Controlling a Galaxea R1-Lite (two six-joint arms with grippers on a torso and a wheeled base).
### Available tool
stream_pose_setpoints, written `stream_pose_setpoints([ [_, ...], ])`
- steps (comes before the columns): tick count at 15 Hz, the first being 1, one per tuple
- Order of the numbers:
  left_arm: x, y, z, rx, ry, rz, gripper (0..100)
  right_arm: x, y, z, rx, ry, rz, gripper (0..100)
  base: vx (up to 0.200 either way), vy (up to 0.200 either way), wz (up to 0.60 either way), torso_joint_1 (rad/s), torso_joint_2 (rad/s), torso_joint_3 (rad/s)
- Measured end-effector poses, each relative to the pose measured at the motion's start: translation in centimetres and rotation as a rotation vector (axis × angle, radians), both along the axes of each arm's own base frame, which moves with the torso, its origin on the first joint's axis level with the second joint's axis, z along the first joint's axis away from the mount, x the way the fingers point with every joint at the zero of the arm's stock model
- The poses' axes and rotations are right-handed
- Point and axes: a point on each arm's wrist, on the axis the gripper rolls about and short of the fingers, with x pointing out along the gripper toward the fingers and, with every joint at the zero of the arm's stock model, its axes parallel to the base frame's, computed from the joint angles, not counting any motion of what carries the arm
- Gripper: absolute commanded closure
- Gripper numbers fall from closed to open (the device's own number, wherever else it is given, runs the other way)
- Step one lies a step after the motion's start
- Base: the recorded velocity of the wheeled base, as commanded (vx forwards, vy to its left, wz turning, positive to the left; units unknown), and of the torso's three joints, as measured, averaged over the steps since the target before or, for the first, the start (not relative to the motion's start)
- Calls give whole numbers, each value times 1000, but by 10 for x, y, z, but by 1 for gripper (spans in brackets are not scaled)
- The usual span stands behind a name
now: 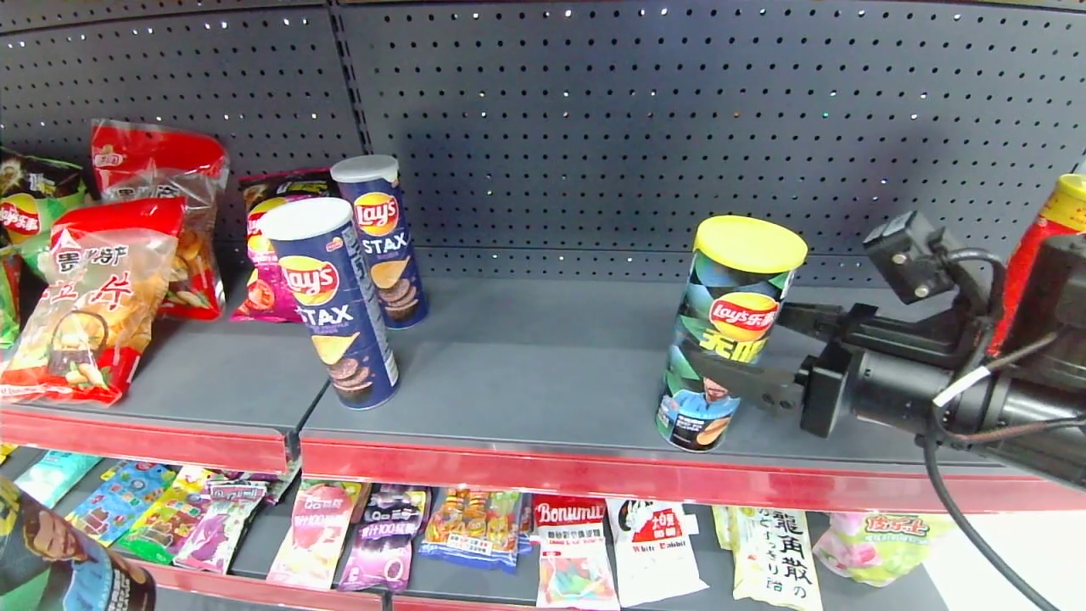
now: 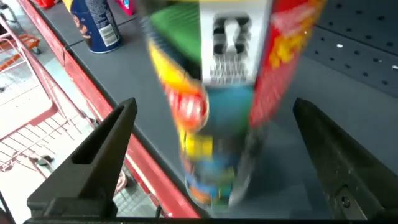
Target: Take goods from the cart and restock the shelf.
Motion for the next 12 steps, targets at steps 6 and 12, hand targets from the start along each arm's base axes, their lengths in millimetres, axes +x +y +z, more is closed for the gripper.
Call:
stream_pose_setpoints([
  [6, 5, 0, 2, 0, 18, -17, 100, -70, -40, -8, -6, -25, -104, 0, 0, 0, 0, 0, 0, 0],
  [12, 15, -2, 7, 4, 61, -128, 100, -170, -99, -18, -125, 135, -440, 0, 0, 0, 0, 0, 0, 0],
])
